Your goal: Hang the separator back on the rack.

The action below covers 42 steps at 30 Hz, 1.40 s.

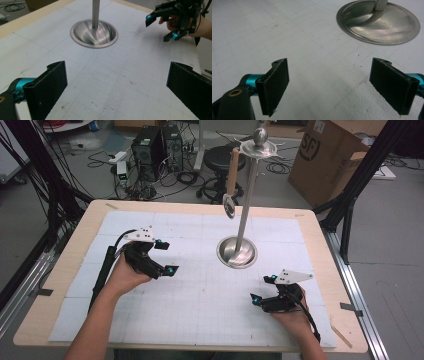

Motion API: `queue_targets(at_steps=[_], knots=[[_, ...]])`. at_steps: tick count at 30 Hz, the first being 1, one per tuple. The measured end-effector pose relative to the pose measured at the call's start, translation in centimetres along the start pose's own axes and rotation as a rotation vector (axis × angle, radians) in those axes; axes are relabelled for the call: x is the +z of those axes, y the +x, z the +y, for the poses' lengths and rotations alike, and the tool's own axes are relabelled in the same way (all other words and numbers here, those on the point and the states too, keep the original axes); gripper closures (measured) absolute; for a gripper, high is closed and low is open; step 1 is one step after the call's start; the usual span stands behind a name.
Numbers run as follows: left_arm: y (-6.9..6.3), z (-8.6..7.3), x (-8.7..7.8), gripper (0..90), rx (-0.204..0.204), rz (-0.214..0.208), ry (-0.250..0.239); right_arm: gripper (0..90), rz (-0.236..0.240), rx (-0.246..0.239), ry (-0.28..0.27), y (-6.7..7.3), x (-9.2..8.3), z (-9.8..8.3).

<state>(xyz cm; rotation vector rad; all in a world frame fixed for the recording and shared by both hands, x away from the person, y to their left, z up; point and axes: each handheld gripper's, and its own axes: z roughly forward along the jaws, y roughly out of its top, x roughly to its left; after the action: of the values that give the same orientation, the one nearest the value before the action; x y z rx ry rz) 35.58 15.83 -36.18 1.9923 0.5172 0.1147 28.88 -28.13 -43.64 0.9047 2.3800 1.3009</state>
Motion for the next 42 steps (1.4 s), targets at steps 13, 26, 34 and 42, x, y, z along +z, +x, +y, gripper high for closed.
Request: queue_targets(at_steps=[13,26,34,42], knots=[[-0.8,-1.7,0.6,3.7,0.005,0.019,0.026,15.1,-0.004,-0.002,0.004,0.0,0.1,0.0],[-1.1,-3.0,0.2,1.7,-0.023,0.036,0.007,15.1,0.003,0.009,-0.001,-0.3,0.1,-0.1],[-0.6,-4.3,0.0,1.7,-0.045,0.048,0.009,15.1,0.009,0.006,0.001,-0.2,0.2,-0.1],[-1.2,-4.4,0.7,1.7,-0.028,0.042,0.040,15.1,0.003,0.002,0.010,-0.2,0.2,-0.1]])
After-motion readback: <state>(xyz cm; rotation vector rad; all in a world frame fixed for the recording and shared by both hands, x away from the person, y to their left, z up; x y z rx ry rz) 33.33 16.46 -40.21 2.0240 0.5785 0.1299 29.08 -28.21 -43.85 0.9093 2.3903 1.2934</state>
